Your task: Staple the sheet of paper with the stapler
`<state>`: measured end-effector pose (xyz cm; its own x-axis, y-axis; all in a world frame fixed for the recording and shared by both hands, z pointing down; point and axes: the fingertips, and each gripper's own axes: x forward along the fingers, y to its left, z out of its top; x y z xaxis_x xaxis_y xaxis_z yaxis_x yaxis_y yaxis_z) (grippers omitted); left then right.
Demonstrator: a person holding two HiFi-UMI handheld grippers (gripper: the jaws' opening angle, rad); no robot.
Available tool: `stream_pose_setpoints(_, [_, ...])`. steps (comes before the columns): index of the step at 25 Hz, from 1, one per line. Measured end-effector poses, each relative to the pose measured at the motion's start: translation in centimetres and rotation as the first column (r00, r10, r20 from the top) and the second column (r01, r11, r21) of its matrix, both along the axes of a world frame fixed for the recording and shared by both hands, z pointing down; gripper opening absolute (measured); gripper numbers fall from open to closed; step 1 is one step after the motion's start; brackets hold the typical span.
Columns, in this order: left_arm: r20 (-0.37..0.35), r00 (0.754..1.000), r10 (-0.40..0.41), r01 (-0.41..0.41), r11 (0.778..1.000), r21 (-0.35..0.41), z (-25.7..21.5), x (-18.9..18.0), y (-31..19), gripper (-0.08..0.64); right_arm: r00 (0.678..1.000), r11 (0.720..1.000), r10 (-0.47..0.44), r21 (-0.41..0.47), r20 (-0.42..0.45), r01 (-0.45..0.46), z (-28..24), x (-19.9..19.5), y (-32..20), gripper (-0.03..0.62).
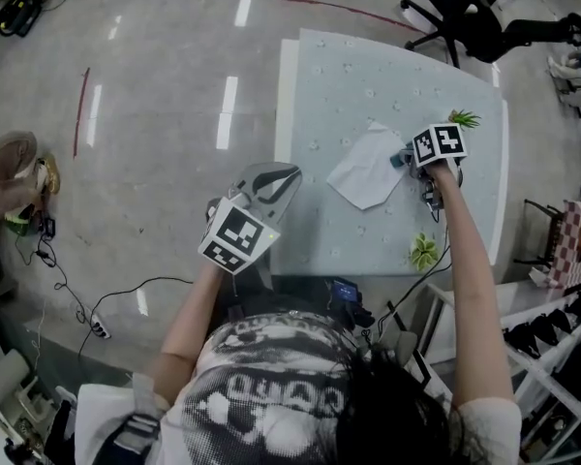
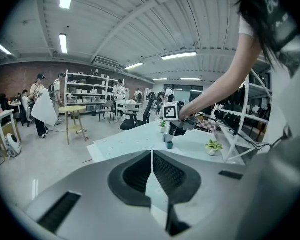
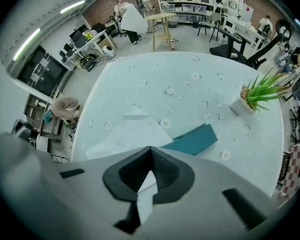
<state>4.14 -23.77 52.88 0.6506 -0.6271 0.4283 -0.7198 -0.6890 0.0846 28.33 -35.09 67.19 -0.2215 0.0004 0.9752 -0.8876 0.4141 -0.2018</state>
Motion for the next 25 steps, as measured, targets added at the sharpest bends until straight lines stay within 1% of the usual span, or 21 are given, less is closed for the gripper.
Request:
stream_pose_setpoints(4, [0.007,1.0,0.027,-0.027,1.0,0.015,-1.2,0.3,1.0,0.007,0.999,0.999,-0.046,0.019,-0.024,0.046,0.1,0.1,0.1,0.005])
stream_pose_setpoints(7, [0.011,0.998,0.054,-0.054,0.998,0.023,-2.3,0.1,2.2,0.006,0.997,0.996,-0.061,0.059,-0.053,0.064,-0.7,0.4,0.1,0.003])
stream_pose_setpoints(9, [0.021,0.998,0.063,-0.063,0.998,0.021,-2.7,-0.6,3.2,0.006,0.998,0.994,-0.029,0.1,-0.054,0.034,-1.3,0.4,0.1,0.003])
stream_pose_setpoints(12, [0.026,0.997,0.077,-0.077,0.997,0.024,-3.3,-1.5,4.3,0.007,0.998,0.985,0.046,0.165,-0.042,-0.038,-2.4,0.5,0.3,0.003])
stream_pose_setpoints(15, [0.028,0.993,0.11,-0.112,0.993,0.045,-4.1,-2.2,4.9,0.008,0.994,0.975,0.11,0.192,0.002,-0.108,-3.3,0.4,1.5,0.003])
stream_pose_setpoints(18, [0.031,0.988,0.153,-0.155,0.986,0.067,-5.0,-2.7,5.6,0.006,0.982,0.952,0.177,0.243,0.065,-0.188,-4.5,-0.2,3.2,0.003])
stream_pose_setpoints(21, [0.028,0.981,0.192,-0.194,0.978,0.076,-5.8,-3.1,6.7,0.006,0.959,0.92,0.235,0.282,0.156,-0.271,-6.1,-1.5,5.4,0.003])
stream_pose_setpoints(25, [0.031,0.959,0.283,-0.285,0.954,0.089,-6.2,-3.6,8.1,0.006,0.913,0.851,0.304,0.353,0.272,-0.388,-8.2,-3.4,8.4,0.003])
